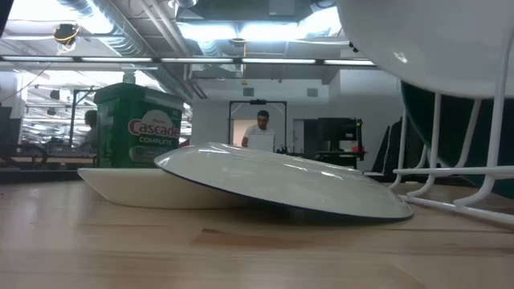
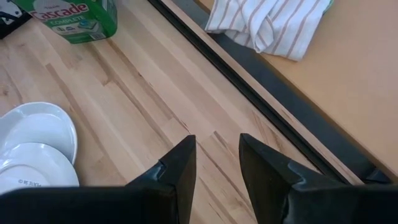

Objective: Sort dishes
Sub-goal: Put the top white plate on the dish rack

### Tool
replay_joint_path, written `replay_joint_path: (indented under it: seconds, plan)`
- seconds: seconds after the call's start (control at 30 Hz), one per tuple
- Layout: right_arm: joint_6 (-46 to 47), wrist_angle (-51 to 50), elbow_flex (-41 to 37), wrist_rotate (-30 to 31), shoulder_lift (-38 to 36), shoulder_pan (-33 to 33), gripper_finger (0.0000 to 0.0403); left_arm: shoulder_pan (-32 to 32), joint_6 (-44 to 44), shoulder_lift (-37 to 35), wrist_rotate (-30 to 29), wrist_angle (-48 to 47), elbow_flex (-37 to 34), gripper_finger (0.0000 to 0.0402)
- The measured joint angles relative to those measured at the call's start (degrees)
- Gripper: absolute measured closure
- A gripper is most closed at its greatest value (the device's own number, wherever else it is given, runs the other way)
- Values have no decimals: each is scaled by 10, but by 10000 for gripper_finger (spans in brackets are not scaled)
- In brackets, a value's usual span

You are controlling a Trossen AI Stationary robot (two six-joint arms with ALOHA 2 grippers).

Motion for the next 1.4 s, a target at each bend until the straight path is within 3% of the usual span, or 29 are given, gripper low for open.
replay_joint_path:
  seconds: [0.27, 0.7, 0.97, 1.1, 1.4]
  plan:
    - [0, 1, 0, 0, 0, 0, 276, 12, 47, 48, 30, -5, 31, 401]
    - [0, 5, -3, 0, 0, 0, 276, 40, 49, 91, 80, -6, 53, 401]
    - [-1, 15, -3, -1, 12, 0, 276, 66, 59, 91, 211, -12, 53, 402]
    - [-3, 15, -3, -1, 22, 0, 276, 72, 57, 91, 226, -22, 53, 401]
    - [-5, 19, -3, 0, 49, 0, 276, 77, 46, 90, 238, -21, 53, 355]
